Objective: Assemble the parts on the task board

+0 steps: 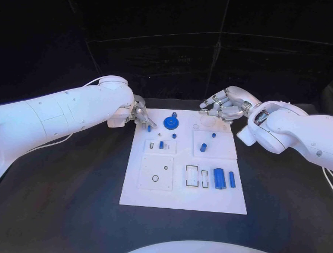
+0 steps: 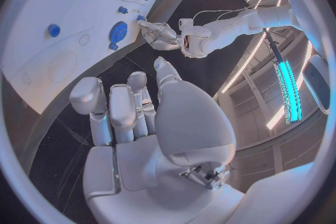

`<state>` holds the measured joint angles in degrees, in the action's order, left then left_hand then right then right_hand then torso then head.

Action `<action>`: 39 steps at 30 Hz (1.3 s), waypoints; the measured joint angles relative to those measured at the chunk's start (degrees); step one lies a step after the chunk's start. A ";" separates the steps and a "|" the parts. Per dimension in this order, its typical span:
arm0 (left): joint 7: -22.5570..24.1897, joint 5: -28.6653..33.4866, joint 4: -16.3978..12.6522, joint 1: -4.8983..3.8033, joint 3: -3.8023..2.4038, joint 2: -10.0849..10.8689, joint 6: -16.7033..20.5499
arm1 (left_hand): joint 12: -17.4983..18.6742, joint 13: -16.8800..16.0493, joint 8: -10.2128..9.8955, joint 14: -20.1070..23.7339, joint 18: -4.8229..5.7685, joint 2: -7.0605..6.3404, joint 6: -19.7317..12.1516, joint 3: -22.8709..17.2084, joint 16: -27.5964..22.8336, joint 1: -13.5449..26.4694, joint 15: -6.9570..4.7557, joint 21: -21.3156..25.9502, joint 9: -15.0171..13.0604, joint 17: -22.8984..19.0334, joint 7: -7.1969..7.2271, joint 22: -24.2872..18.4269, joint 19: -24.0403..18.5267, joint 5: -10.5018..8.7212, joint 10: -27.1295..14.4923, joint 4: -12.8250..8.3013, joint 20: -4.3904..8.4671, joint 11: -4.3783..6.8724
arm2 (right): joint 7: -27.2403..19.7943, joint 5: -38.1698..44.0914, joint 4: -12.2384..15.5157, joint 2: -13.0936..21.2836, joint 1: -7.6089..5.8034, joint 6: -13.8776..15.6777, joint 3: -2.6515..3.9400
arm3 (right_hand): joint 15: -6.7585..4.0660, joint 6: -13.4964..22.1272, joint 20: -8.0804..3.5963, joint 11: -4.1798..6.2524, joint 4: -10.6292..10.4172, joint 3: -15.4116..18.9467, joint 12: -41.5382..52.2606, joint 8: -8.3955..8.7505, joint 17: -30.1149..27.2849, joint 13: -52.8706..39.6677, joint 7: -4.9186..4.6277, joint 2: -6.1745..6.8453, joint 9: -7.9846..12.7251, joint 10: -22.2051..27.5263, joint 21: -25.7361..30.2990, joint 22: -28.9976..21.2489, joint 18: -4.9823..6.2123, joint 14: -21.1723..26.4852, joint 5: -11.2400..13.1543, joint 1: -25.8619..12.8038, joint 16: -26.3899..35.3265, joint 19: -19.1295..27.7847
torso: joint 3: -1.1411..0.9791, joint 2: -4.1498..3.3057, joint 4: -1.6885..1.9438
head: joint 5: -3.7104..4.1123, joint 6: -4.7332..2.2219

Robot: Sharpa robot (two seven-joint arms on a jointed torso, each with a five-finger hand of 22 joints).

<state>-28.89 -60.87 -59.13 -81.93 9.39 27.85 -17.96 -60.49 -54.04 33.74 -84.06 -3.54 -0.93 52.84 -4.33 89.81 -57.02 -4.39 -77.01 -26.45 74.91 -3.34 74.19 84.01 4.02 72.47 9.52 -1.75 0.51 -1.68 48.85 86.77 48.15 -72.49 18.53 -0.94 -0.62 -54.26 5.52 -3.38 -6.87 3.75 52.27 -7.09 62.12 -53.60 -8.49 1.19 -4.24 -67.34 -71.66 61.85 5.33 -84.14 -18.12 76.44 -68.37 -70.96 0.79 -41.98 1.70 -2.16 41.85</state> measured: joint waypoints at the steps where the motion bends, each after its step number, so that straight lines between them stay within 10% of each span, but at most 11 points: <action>1: 0.03 -0.01 -0.14 0.00 0.00 0.03 0.00 | 0.00 0.00 0.00 0.00 0.00 0.00 0.09 0.05 0.00 0.00 0.00 0.00 0.00 0.00 0.09 0.02 0.00 0.00 0.00 -0.05 0.00 0.00 | 0.00 0.00 -0.03 -0.02 0.00 -0.01 0.00 | 0.00 0.00 0.00 0.00 0.00 0.00 0.00 0.00 0.00 0.00 0.00 -0.02 0.00 0.00 0.00 0.00 0.00 0.00 0.00 0.02 0.00 0.00 | 0.00 0.00 0.00 | 0.00 0.00; 12: 0.31 -0.04 -1.00 0.02 0.00 0.36 0.13 | 0.00 0.14 0.00 0.00 0.00 0.97 0.09 0.41 0.00 -2.88 0.00 0.00 0.23 0.00 0.09 0.04 0.00 0.00 0.00 -0.69 0.00 0.00 | 0.05 0.00 -0.24 -0.24 0.00 -0.20 0.00 | 0.00 0.00 0.00 0.00 0.16 0.16 0.00 0.00 0.00 -0.01 0.00 -0.24 0.00 0.00 0.00 0.00 0.00 0.00 0.00 0.24 0.00 0.00 | 0.02 0.00 0.00 | 0.04 0.01; 22: 0.70 -0.06 -1.07 0.01 -0.02 0.41 0.64 | 0.59 1.06 -0.52 0.00 0.00 5.03 -0.15 -6.62 0.00 -12.55 0.00 0.24 1.18 0.00 0.28 0.07 0.00 -0.89 -0.44 -7.44 0.00 0.42 | 0.10 0.00 -0.25 -0.24 0.00 -0.33 0.00 | 0.00 0.00 0.00 0.00 0.16 0.16 0.00 0.00 0.00 -0.01 0.00 -0.24 -0.01 0.00 0.00 0.01 0.00 0.00 0.00 0.24 0.00 0.00 | 0.01 0.01 -0.01 | 0.01 0.05; 27: 1.07 -0.07 -1.09 0.00 -0.03 0.36 0.81 | 1.23 1.75 -1.13 0.00 0.00 5.13 -0.66 -11.66 0.00 -13.27 0.00 0.24 1.63 0.00 0.17 0.07 0.00 -1.22 -0.83 -9.31 0.00 0.39 | 0.13 0.00 -0.22 -0.24 0.00 -0.40 0.00 | 0.00 0.00 0.00 0.00 0.16 0.16 0.00 0.00 0.01 -0.01 0.00 -0.24 -0.01 0.00 0.00 0.00 0.00 0.00 0.00 0.24 0.00 0.00 | -0.01 0.01 -0.05 | -0.01 0.14; 33: 1.64 0.25 -1.51 0.03 0.00 0.75 1.24 | 1.90 2.57 -0.79 0.00 0.00 5.00 -0.86 -15.13 0.00 -13.15 0.00 0.68 1.61 0.00 -0.03 0.03 0.00 -1.14 -0.92 -6.37 0.00 0.29 | 0.19 0.00 -0.18 -0.15 0.00 -0.52 0.00 | 0.00 0.00 0.00 0.00 0.16 0.16 0.00 0.00 0.00 -0.01 0.00 -0.23 -0.01 0.00 0.29 -0.07 0.00 0.00 0.00 0.24 0.00 0.00 | -0.03 0.00 -0.05 | 0.03 0.19; 39: 1.89 1.42 -4.75 0.03 0.00 3.47 2.71 | 2.15 3.22 0.97 0.00 0.01 1.78 -0.86 -23.52 0.00 -8.14 0.00 0.68 0.73 0.00 -0.04 0.03 0.00 -1.13 -0.19 -7.22 0.00 0.41 | 0.29 0.00 -0.17 -0.07 0.00 -0.68 0.00 | 0.00 0.00 0.00 0.00 0.16 0.16 0.00 0.00 0.01 -0.02 0.00 -0.23 -0.01 0.00 0.29 -0.06 0.00 0.00 0.00 0.23 0.00 0.00 | -0.03 0.04 0.02 | 0.05 0.18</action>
<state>-27.00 -59.46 -63.88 -81.89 9.39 31.31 -15.25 -58.33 -50.82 34.71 -84.06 -3.53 0.85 51.98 -27.84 89.81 -65.16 -4.39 -76.33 -25.73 74.90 -3.38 74.22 84.01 2.89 72.28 2.31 -1.75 0.92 -1.39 48.85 86.60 48.08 -72.49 17.85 -0.94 -0.62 -54.26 5.52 -3.38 -6.71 3.91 52.27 -7.09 62.13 -53.61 -8.49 0.96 -4.25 -67.34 -71.37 61.79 5.33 -84.15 -18.12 76.67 -68.37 -70.96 0.76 -41.94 1.71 -2.11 42.03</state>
